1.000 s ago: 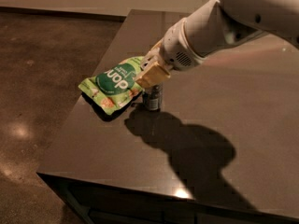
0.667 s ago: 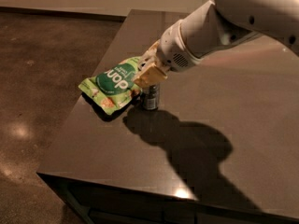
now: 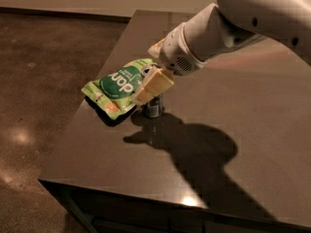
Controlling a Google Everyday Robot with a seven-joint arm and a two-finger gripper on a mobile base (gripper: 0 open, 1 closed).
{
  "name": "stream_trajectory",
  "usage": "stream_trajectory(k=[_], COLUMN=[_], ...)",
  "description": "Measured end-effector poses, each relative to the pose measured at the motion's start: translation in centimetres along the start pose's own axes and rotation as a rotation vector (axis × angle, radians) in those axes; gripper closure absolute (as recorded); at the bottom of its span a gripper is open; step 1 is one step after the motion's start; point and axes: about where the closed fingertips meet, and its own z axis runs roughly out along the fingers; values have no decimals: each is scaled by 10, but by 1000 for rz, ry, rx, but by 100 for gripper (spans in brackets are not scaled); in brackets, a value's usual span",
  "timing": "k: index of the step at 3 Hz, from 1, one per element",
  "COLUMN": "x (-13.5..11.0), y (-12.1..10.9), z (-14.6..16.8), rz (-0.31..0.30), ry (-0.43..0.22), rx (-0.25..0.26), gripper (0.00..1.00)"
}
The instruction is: Move redbull can near green rice chip bag
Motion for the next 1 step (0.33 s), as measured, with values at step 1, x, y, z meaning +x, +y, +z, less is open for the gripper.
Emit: stream_trajectory(k=[1], x=[0], y=[0], z=[0], rz=[0], ry=[0], rx=[0], gripper=[0])
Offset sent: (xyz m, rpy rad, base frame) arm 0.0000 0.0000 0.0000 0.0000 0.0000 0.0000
